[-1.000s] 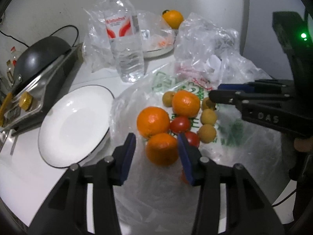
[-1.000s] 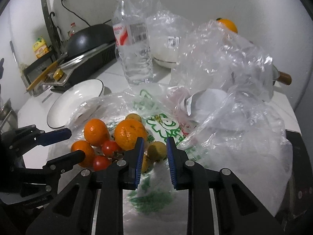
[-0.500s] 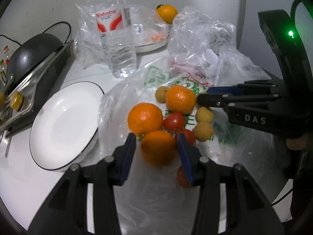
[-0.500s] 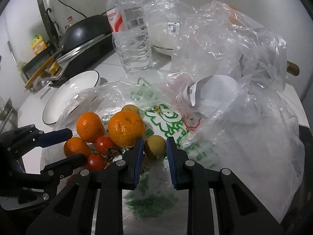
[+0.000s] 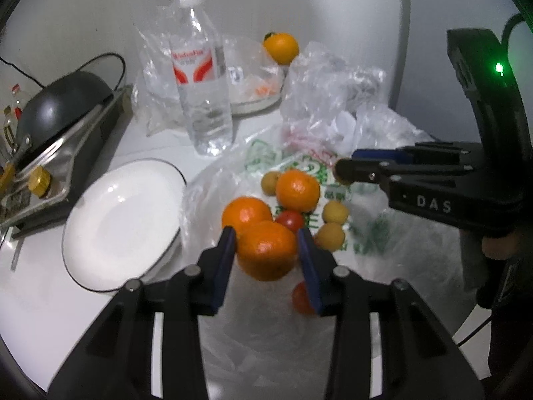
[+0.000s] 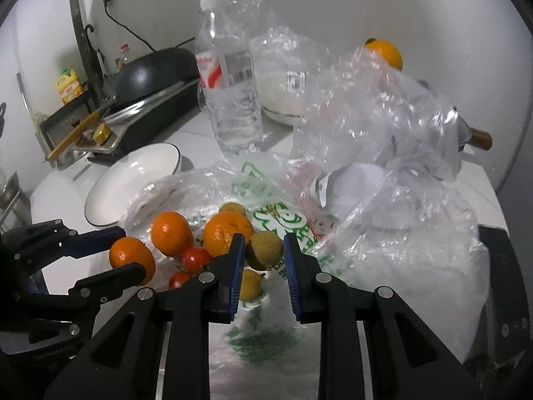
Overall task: Organize fruits
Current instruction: 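Lift the tangerine with the left tool while the right tool carries its fruit toward the white plate, then open the left tool over the plate while the right tool releases its fruit onto it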
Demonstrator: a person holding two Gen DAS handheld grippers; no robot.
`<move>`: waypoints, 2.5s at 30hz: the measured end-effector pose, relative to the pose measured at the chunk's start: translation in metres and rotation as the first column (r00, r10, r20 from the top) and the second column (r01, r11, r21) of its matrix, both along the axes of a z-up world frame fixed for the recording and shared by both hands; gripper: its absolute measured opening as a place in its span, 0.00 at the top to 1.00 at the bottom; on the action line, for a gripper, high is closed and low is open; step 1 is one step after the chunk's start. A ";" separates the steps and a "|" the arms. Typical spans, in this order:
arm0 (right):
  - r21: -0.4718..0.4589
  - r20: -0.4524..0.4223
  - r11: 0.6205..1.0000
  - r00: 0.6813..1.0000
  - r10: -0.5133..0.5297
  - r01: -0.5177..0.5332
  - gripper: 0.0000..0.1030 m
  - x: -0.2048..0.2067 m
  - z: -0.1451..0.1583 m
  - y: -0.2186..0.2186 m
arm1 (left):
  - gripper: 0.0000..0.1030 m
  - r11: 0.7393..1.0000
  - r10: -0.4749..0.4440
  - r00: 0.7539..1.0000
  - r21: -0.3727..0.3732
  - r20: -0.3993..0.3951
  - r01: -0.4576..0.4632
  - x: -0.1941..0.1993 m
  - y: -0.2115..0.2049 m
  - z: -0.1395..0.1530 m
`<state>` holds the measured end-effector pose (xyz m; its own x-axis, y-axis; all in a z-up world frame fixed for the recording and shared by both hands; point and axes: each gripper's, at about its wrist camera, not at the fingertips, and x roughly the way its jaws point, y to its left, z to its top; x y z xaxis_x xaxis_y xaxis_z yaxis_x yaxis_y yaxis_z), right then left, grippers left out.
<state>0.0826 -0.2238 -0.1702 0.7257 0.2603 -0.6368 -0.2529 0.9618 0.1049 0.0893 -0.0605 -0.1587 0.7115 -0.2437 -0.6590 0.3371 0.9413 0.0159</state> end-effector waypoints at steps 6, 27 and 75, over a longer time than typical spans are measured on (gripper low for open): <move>-0.006 0.028 1.000 1.000 0.009 -0.009 0.75 -0.010 0.012 0.011 | 0.62 1.000 0.007 0.998 -0.004 0.070 -0.007 -0.012 0.010 0.017; -0.046 0.064 0.993 0.991 0.115 -0.112 0.75 -0.009 0.041 0.094 | 0.62 0.994 0.108 0.982 -0.045 0.156 -0.103 -0.019 0.093 0.030; -0.108 -0.170 0.946 0.943 0.285 -0.305 0.75 0.050 -0.016 0.235 | 0.60 0.958 0.220 0.975 -0.181 -0.025 -0.220 0.019 0.217 -0.025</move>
